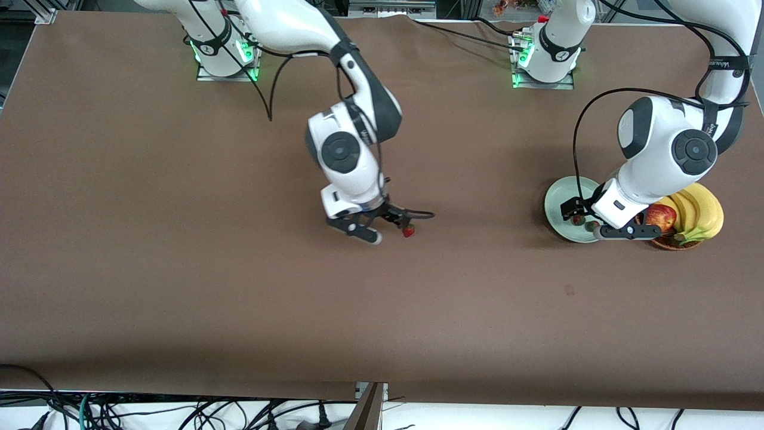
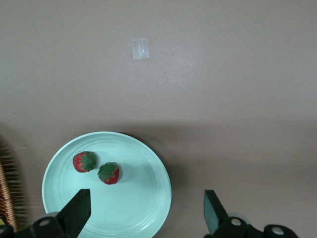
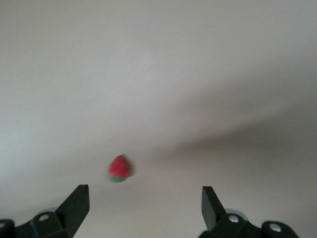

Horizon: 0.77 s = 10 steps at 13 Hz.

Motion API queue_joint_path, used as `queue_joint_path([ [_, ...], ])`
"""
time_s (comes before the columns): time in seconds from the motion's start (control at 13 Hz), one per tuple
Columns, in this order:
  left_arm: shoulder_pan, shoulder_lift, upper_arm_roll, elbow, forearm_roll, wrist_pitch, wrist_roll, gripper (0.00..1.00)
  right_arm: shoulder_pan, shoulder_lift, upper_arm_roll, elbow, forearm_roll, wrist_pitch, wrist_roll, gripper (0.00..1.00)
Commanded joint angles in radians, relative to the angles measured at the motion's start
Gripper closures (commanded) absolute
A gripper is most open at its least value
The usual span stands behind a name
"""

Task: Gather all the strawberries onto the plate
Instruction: 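Carry the third strawberry mid-table and release it with the right gripper, then grasp the third strawberry with the left gripper while the right gripper withdraws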

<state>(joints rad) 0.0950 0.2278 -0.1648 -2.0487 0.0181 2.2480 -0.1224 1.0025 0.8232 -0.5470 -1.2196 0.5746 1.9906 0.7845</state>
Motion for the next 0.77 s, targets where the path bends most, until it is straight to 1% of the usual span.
queue_joint_path([
  [0.0,-0.011,0.013,-0.082,-0.005,-0.012,0.028,-0.133,0.0,0.004,-0.064,-0.114,-0.041,0.005,-0.163,-0.115,0.0],
  [0.15,-0.012,0.04,-0.169,-0.004,-0.007,0.068,-0.265,0.0,0.004,-0.103,-0.184,-0.095,0.007,-0.205,-0.279,0.0],
  [0.31,-0.03,0.068,-0.241,0.011,0.008,0.102,-0.392,0.0,0.004,-0.182,-0.209,-0.183,0.004,-0.204,-0.344,0.0],
  [0.46,-0.046,0.131,-0.339,0.077,0.107,0.102,-0.579,0.0,0.008,-0.289,-0.24,-0.277,-0.011,-0.213,-0.367,0.0],
  [0.54,-0.064,0.175,-0.378,0.118,0.181,0.102,-0.689,0.0,0.008,-0.344,-0.244,-0.303,-0.062,-0.226,-0.367,0.0],
  [0.61,-0.086,0.227,-0.412,0.166,0.263,0.099,-0.817,0.0,0.008,-0.381,-0.245,-0.307,-0.132,-0.249,-0.367,0.0],
  [0.69,-0.106,0.278,-0.445,0.215,0.343,0.09,-0.933,0.0,0.01,-0.395,-0.245,-0.304,-0.187,-0.271,-0.367,0.0],
])
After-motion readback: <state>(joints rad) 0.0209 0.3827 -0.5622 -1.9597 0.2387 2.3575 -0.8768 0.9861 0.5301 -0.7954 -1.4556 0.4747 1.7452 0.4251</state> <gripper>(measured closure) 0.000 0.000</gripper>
